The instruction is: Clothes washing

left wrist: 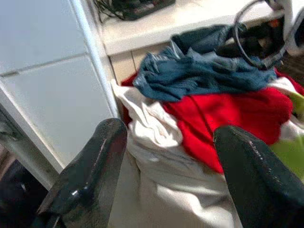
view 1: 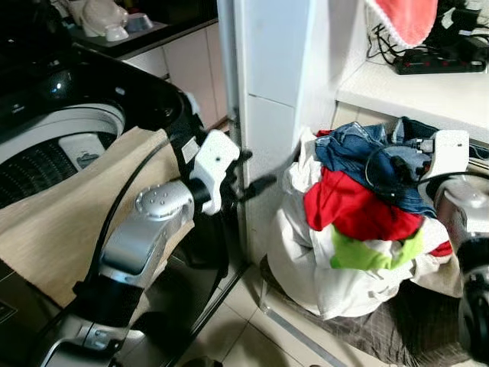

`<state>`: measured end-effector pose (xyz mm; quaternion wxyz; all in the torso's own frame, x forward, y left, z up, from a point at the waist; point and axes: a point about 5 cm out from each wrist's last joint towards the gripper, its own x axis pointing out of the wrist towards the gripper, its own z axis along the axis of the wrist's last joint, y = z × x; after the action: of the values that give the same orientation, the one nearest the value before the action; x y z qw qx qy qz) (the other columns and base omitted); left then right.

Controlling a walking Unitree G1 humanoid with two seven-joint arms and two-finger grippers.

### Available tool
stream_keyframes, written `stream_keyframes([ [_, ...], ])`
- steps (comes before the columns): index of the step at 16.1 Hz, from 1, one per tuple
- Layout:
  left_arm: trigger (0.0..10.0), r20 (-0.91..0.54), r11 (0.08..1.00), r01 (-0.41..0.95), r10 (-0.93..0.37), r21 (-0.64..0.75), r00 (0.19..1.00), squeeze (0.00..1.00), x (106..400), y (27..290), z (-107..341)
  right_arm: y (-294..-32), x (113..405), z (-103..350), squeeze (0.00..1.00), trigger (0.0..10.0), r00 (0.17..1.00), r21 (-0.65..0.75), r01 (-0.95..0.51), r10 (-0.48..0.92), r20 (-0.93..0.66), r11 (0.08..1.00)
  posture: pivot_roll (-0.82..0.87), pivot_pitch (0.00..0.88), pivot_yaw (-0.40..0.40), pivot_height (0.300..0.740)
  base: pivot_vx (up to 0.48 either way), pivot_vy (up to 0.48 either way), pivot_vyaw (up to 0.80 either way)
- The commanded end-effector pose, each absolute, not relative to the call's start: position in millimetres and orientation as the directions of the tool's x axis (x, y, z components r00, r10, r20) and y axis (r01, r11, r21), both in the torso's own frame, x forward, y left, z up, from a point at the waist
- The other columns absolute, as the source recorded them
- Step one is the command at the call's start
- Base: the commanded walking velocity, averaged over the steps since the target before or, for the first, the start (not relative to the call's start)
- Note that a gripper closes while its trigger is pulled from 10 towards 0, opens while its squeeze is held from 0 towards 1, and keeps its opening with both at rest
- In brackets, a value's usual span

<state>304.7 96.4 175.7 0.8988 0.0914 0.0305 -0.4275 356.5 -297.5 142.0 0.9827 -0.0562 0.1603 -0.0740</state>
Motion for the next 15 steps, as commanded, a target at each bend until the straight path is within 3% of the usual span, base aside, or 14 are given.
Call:
stream_keyframes([
  [1,10.0,-0.132,0.602,0.78,-0.771,0.172,0.623,1.0,302.1,97.6,179.4,-297.5,359.4,145.0,1.0,10.0,0.941,-0.151,0.114,-0.155,-0.3,0.982,-0.07,0.0,0.083,0.74,0.0,0.0,0.0],
  [5,10.0,-0.158,0.562,0.808,-0.794,0.177,0.587,1.0,296.6,98.5,178.3,-294.2,363.2,140.0,1.0,10.0,0.929,-0.212,0.067,-0.139,-0.344,0.975,-0.06,0.0,0.079,0.74,0.0,0.0,0.0],
  [6,10.0,-0.159,0.535,0.827,-0.814,0.173,0.559,0.6,294.6,97.9,181.1,-293.3,363.6,138.1,0.0,10.0,0.922,-0.22,0.049,-0.129,-0.364,0.974,-0.04,0.0,0.084,0.74,0.0,0.0,0.0],
  [7,10.0,-0.15,0.524,0.833,-0.822,0.18,0.549,0.0,293.9,98.2,184.6,-296.1,362.3,135.9,0.0,10.0,0.912,-0.24,0.066,-0.156,-0.379,0.969,-0.03,0.0,0.086,0.74,0.0,0.0,0.0],
  [9,10.0,-0.14,0.522,0.837,-0.827,0.165,0.544,0.0,291.8,98.8,187.9,-301.8,359.6,133.6,0.0,10.0,0.899,-0.275,0.106,-0.21,-0.384,0.956,-0.03,0.0,0.086,0.74,0.0,0.0,0.0],
  [10,10.0,-0.123,0.521,0.838,-0.832,0.162,0.541,0.0,286.8,99.8,192.4,-307.3,357.2,132.6,0.0,10.0,0.889,-0.297,0.149,-0.259,-0.377,0.943,0.01,0.068,0.09,0.74,0.0,0.0,0.0],
  [15,10.0,-0.14,0.437,0.887,-0.879,0.146,0.456,0.0,271.9,97.0,196.3,-306.0,354.6,125.1,0.0,10.0,0.875,-0.307,0.125,-0.251,-0.413,0.944,0.03,0.144,0.084,0.74,0.0,0.0,0.0],
])
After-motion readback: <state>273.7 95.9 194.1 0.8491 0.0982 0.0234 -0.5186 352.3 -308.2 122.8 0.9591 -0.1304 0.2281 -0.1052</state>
